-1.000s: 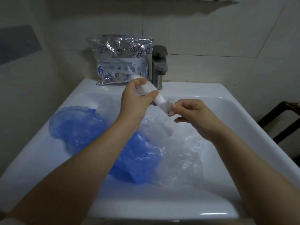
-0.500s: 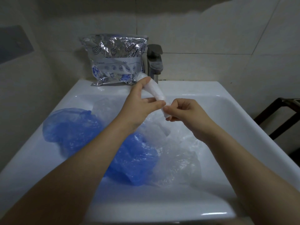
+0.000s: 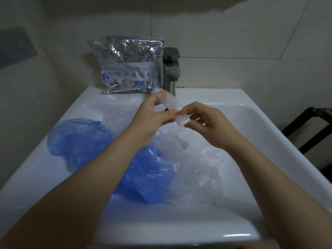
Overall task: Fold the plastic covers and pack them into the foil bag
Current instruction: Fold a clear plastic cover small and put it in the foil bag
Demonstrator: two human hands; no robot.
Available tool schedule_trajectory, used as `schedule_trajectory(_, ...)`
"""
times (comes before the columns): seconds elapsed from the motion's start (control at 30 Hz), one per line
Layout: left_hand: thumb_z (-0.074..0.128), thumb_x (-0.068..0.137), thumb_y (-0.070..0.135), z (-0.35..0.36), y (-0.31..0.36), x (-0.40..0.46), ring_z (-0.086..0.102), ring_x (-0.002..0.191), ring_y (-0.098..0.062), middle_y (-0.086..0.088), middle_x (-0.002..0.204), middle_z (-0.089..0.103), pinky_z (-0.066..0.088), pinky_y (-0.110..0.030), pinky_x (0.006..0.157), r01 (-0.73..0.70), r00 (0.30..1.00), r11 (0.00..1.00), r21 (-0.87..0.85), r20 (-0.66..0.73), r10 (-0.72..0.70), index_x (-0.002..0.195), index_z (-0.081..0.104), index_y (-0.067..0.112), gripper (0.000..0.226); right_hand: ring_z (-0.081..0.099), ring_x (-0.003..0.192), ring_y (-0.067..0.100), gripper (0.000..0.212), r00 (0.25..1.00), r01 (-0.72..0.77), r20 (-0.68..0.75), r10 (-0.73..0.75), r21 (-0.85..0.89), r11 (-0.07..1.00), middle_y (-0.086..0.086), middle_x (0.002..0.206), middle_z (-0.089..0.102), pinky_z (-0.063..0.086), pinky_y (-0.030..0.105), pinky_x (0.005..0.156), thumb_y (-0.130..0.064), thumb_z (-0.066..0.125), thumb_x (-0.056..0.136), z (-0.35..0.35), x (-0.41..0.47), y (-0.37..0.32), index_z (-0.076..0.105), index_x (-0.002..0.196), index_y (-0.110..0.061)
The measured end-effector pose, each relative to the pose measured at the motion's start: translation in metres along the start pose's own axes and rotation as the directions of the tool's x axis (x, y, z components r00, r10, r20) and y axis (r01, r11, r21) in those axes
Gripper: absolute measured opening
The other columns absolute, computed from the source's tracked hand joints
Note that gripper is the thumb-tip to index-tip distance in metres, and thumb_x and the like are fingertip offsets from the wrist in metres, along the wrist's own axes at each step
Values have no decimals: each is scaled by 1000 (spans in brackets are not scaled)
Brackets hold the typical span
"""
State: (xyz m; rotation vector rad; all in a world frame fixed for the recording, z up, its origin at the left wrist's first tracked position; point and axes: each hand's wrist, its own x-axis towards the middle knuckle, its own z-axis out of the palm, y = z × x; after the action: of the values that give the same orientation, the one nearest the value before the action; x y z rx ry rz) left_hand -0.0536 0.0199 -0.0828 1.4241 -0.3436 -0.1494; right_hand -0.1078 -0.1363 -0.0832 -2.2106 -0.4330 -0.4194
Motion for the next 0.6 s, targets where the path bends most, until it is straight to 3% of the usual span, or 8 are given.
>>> schedule_trajectory(0.13, 62, 84, -1, 4, 2, -5, 59, 80, 15, 6, 118, 45, 49, -28, 94, -49, 999, 988, 148, -7, 51, 132, 47, 18, 53, 61, 74, 2, 7, 993, -111, -45, 111, 1, 994, -10, 82, 63, 49, 15, 70, -17, 60, 90, 0, 2, 5, 65, 90, -13)
schedule_trajectory(0.27, 58, 89, 4, 12, 4, -10, 61, 104, -16, 8, 113, 49, 51, -28, 92, -79, 997, 989, 121, 23, 76, 124, 53, 19, 38, 64, 72, 15, 17, 936, -329, -75, 345, 168, 929, 8, 78, 69, 52, 34, 74, -22, 60, 89, 5, 2, 8, 66, 80, -9)
schedule_trajectory(0.37, 66, 83, 3, 15, -5, -12, 65, 94, -13, 2, 126, 50, 51, -14, 78, -84, 990, 977, 195, 129, 59, 127, 49, 22, 51, 64, 68, 16, 23, 880, -449, -43, 472, 248, 859, 12, 75, 69, 52, 31, 72, -23, 62, 88, 8, 2, 8, 62, 72, -6)
schedule_trajectory(0.43, 63, 83, -5, 14, -10, -13, 66, 98, -17, 1, 132, 47, 52, -21, 85, -90, 978, 978, 189, 200, 52, 126, 47, 25, 55, 64, 66, 16, 26, 858, -492, 4, 514, 296, 819, 12, 76, 69, 53, 27, 69, -24, 61, 89, 10, 1, 7, 62, 77, 0)
schedule_trajectory(0.5, 58, 84, -10, 13, -10, -15, 65, 101, -16, 8, 126, 48, 51, -24, 90, -108, 971, 980, 166, 231, 68, 123, 48, 28, 56, 65, 68, 16, 34, 844, -518, 54, 534, 342, 784, 12, 81, 70, 55, 23, 68, -26, 60, 90, 10, 1, 7, 62, 90, 8)
schedule_trajectory(0.6, 54, 84, -14, 15, -8, -15, 66, 89, -9, 17, 116, 51, 52, -23, 86, -139, 966, 985, 107, 235, 111, 117, 51, 30, 55, 67, 86, 21, 35, 855, -511, 85, 511, 300, 805, 12, 97, 68, 55, 32, 82, -27, 60, 89, 3, 2, 7, 59, 107, 3)
